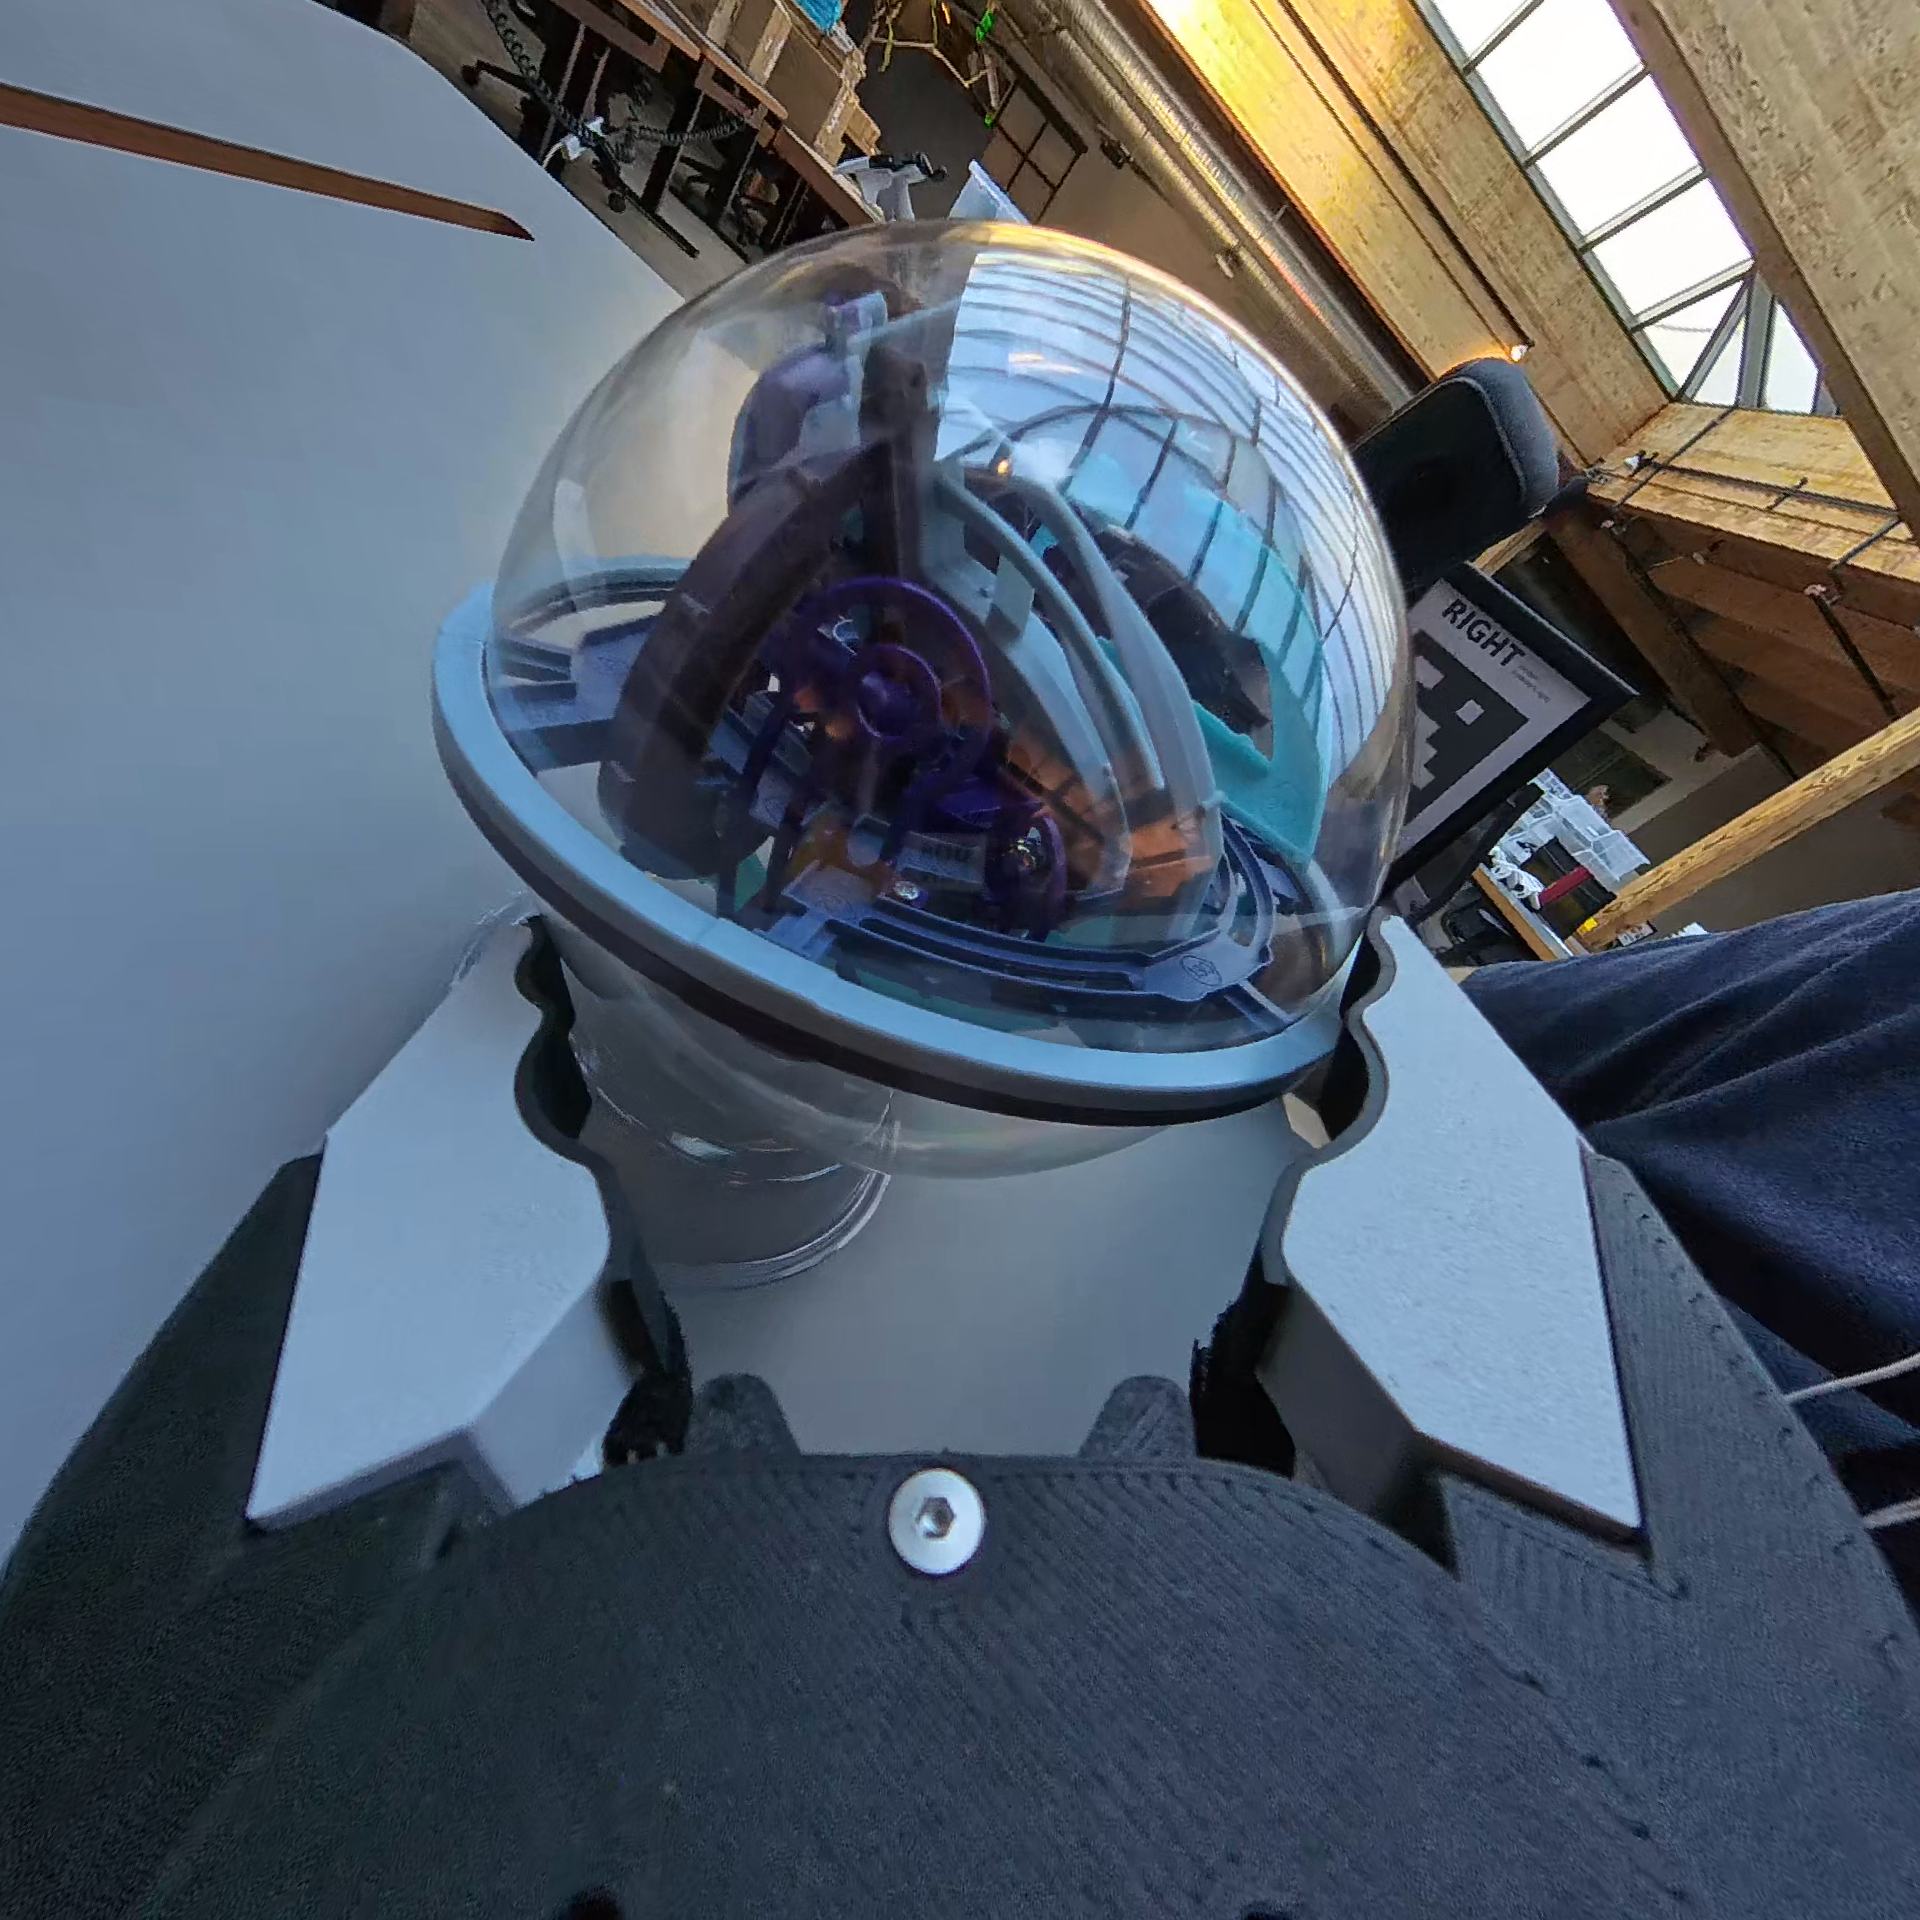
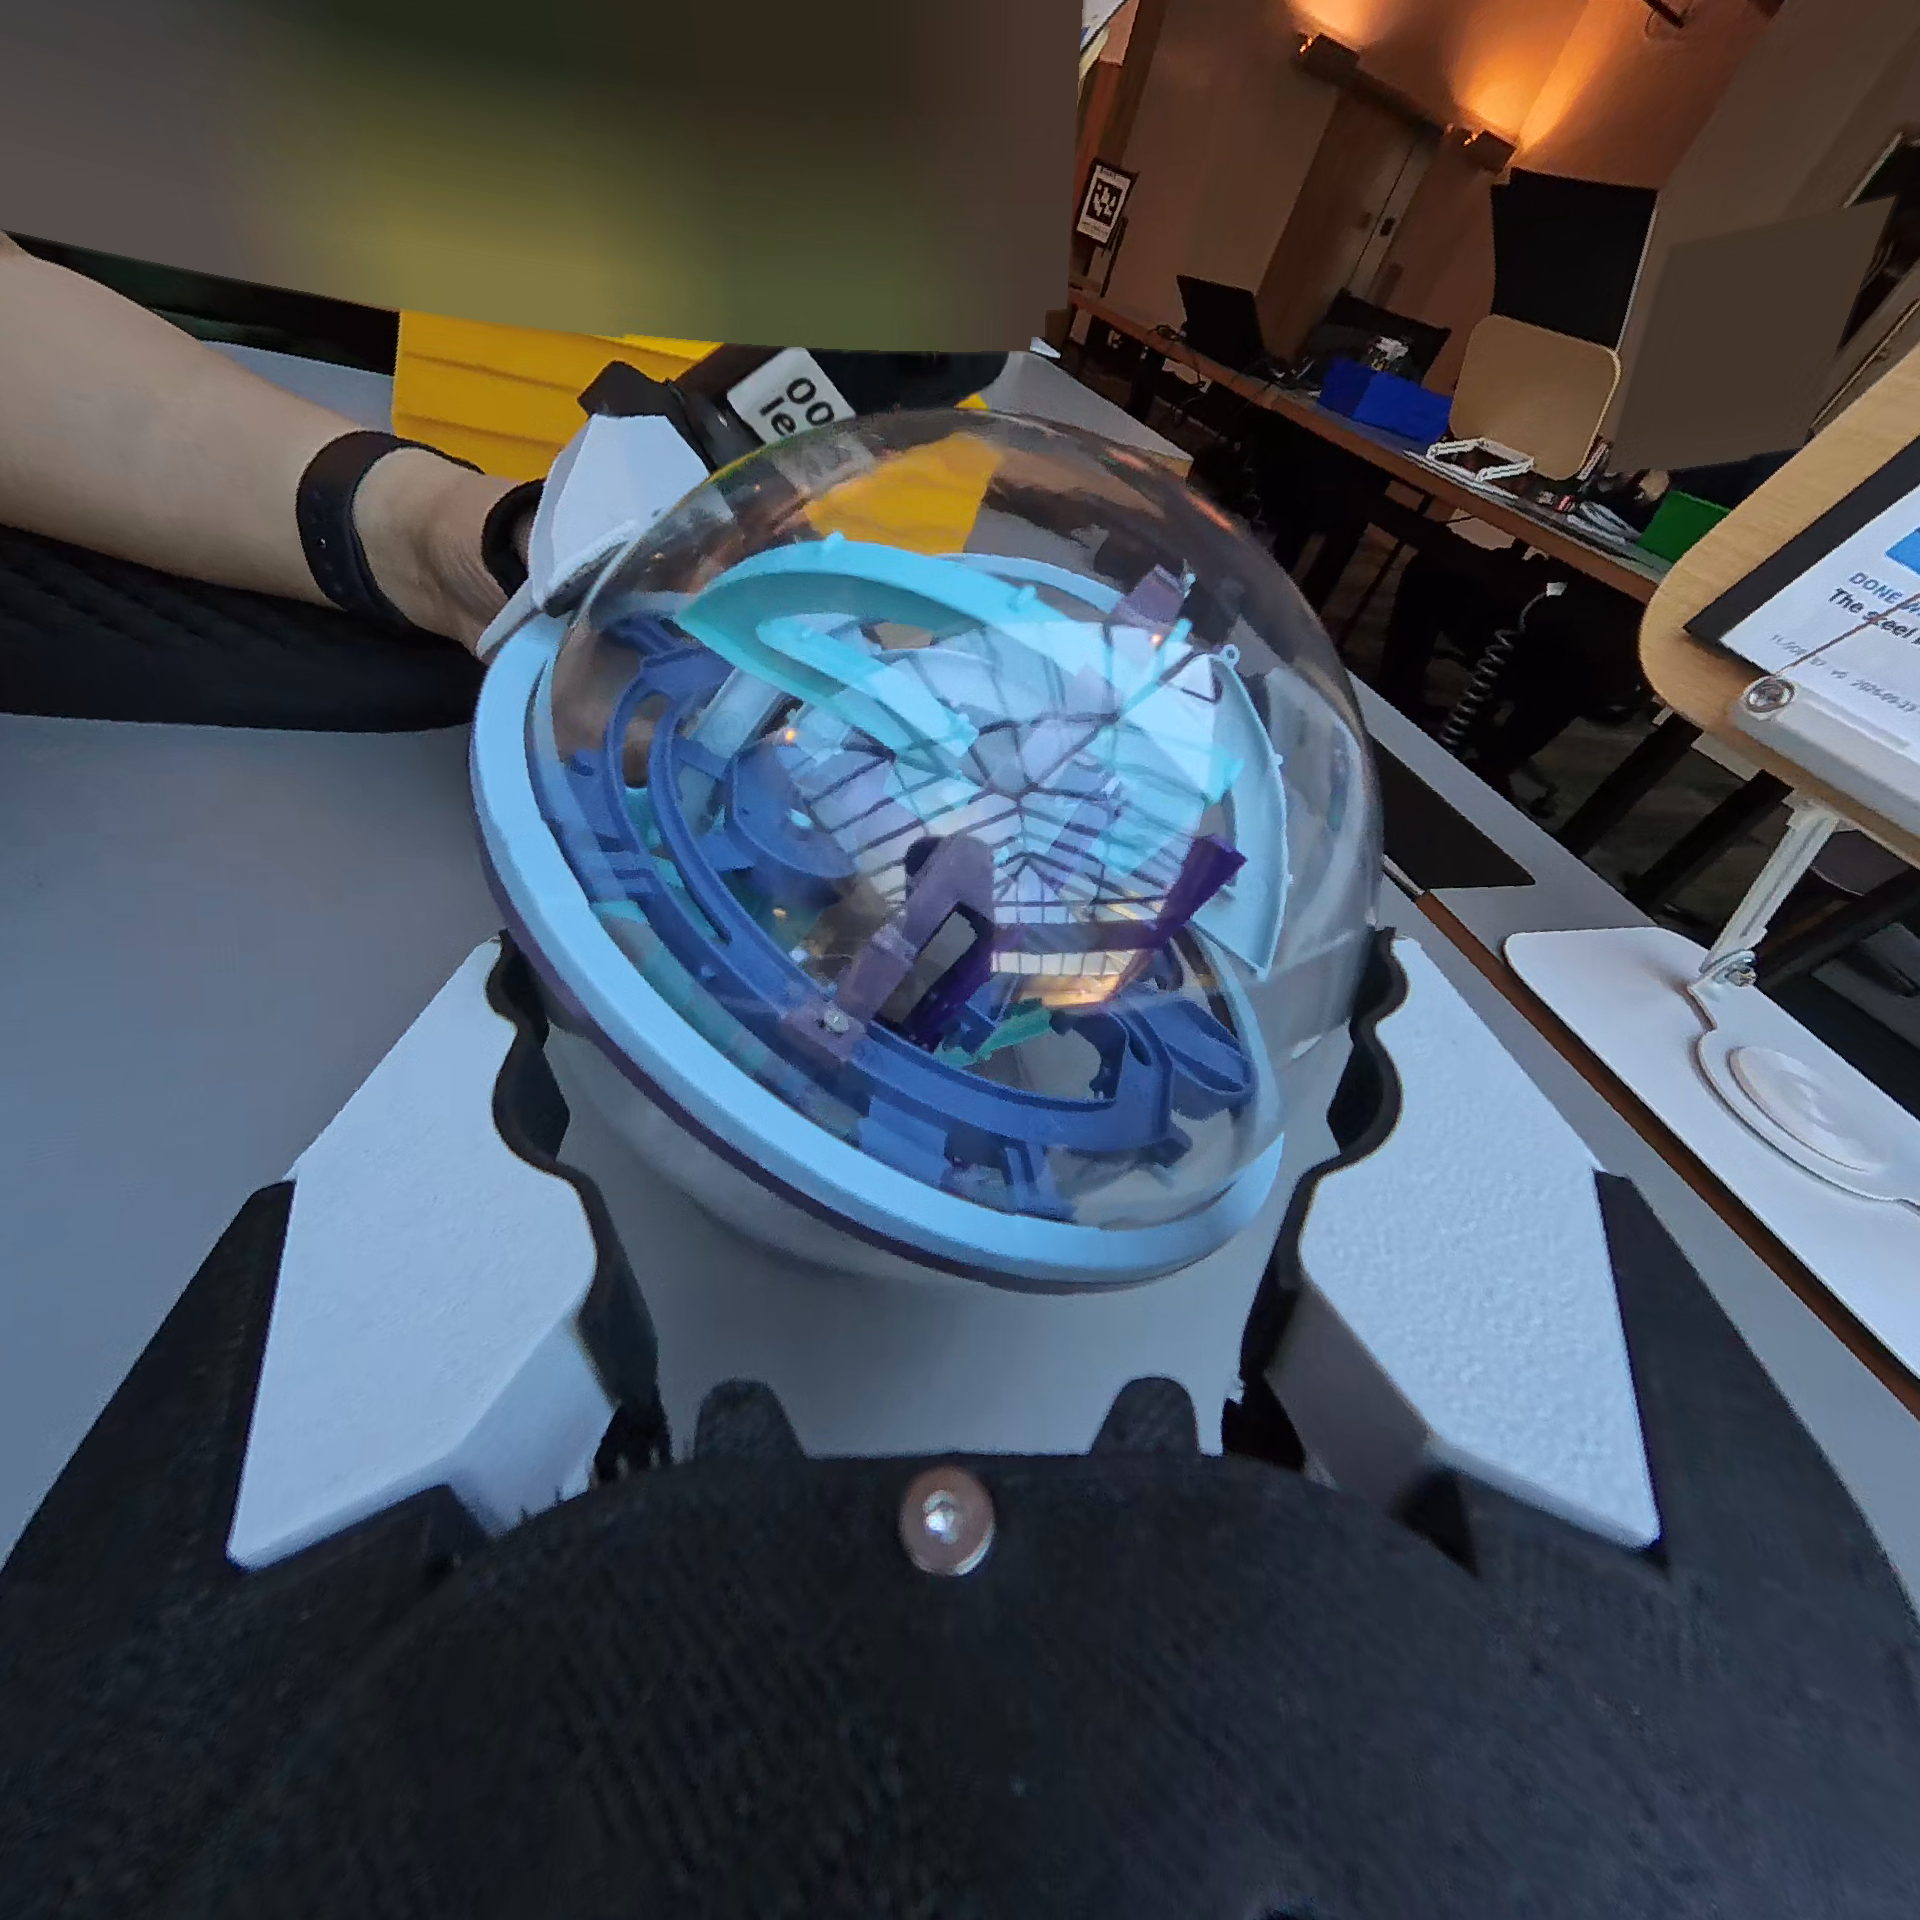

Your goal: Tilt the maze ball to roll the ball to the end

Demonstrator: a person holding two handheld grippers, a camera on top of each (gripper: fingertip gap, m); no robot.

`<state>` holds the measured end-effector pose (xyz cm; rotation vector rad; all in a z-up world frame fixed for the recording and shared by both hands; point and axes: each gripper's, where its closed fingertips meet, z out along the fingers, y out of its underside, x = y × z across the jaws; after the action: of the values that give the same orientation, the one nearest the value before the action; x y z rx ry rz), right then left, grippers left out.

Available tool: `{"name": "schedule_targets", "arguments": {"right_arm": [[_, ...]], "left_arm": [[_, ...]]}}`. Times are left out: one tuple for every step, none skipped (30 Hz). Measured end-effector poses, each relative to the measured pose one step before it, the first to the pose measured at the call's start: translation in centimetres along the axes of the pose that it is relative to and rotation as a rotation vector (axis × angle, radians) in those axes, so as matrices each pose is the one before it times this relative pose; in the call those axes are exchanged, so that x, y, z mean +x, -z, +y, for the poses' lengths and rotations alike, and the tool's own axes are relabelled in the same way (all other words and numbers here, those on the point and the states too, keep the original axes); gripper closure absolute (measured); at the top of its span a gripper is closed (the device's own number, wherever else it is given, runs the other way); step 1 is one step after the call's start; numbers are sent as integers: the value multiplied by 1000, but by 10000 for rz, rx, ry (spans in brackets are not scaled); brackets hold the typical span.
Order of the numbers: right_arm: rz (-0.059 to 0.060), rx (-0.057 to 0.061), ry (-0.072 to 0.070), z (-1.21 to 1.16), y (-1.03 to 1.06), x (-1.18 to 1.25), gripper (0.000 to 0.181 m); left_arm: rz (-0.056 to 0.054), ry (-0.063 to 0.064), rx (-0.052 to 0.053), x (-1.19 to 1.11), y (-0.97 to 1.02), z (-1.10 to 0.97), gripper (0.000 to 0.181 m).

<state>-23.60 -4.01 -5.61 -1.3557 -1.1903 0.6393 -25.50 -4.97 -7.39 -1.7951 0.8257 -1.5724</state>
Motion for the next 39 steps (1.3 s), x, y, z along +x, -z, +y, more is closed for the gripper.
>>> {"name": "schedule_targets", "arguments": {"right_arm": [[-20,-66,114,137,-97,15,30],[-25,-47,146,104,-57,-23,30],[-24,-38,137,83,-36,-38,30],[-11,-71,131,149,-24,-44,30],[-2,-99,128,213,-7,-53,30],[3,-23,106,113,27,-38,30],[-15,24,64,18,49,-28,30],[-29,25,9,-5,47,-26,30],[-39,24,26,-15,38,-51,30],[-20,27,17,-44,5,-49,30],[-7,13,18,-22,-5,-39,30],[8,22,52,-48,-5,-32,30],[2,14,62,-54,14,-58,31],[18,3,60,-10,28,-20,32],[55,7,65,6,59,43,33],[100,-10,53,40,66,103,32],[110,6,25,0,76,124,32],[119,16,-14,-9,92,107,31],[162,-42,-89,93,112,123,30],[204,-81,-228,175,154,140,29],[206,-157,-457,333,179,79,29],[158,-190,-668,403,212,-40,29],[310,-364,-743,573,221,179,28],[253,-529,-707,661,225,24,28],[330,-434,-564,528,232,9,28],[363,-166,-366,229,244,-113,28],[292,-20,-262,87,160,-364,28],[282,-68,-237,170,45,-435,28],[323,-58,-257,221,-73,-395,28],[236,-65,-262,273,-145,-540,28],[412,-61,-315,338,-229,-242,28],[366,-164,-215,512,-261,-218,28],[244,-186,-123,561,-302,-294,29],[202,-67,-169,393,-356,-229,28],[224,-130,-84,204,-221,-59,30],[223,76,-27,-216,-133,-51,29],[156,242,-42,-455,-107,-140,29],[183,136,-1,-314,-158,-20,30],[55,21,68,-126,-231,-140,33]], "left_arm": [[-127,-125,-3,-118,6,41,37],[-121,-153,-19,-53,-2,66,36],[-129,-167,-78,-51,-3,117,36],[-128,-173,-104,-54,-23,153,35],[-128,-159,-109,-66,-40,159,35],[-93,-129,-59,-19,-48,99,35],[-47,-64,-20,33,-34,37,35],[-28,-3,-41,50,-26,55,35],[-8,2,-36,54,2,86,35],[-9,-13,-47,38,47,118,35],[-16,1,-46,32,94,137,36],[-12,29,-8,47,125,92,37],[-11,38,33,26,132,37,38],[-16,32,50,0,162,-8,39],[-17,9,39,-4,177,-33,40],[-23,-51,17,-27,193,-45,41],[-32,-149,11,-26,222,-113,42],[-40,-258,39,-33,267,-222,44],[-49,-325,97,-28,330,-365,45],[-64,-370,161,-41,380,-492,45],[-118,-446,181,-154,435,-573,43],[-167,-494,178,-289,447,-622,41],[-98,-504,208,-287,426,-751,38],[75,-483,230,-154,346,-897,36],[198,-358,191,-130,232,-960,35],[293,-167,135,-147,98,-965,35],[464,3,106,-40,-17,-899,35],[576,92,29,46,-108,-712,36],[549,83,-173,-76,-211,-272,39],[447,53,-372,-287,-274,197,39],[353,67,-415,-448,-336,401,40],[242,100,-338,-587,-363,389,40],[258,111,-143,-456,-326,141,39],[470,137,59,19,-300,-114,39],[488,155,117,189,-278,-201,39],[336,85,2,58,-282,3,39],[182,0,-181,-102,-325,335,39],[111,-26,-273,-124,-339,523,40],[178,3,-273,98,-350,558,41]]}}
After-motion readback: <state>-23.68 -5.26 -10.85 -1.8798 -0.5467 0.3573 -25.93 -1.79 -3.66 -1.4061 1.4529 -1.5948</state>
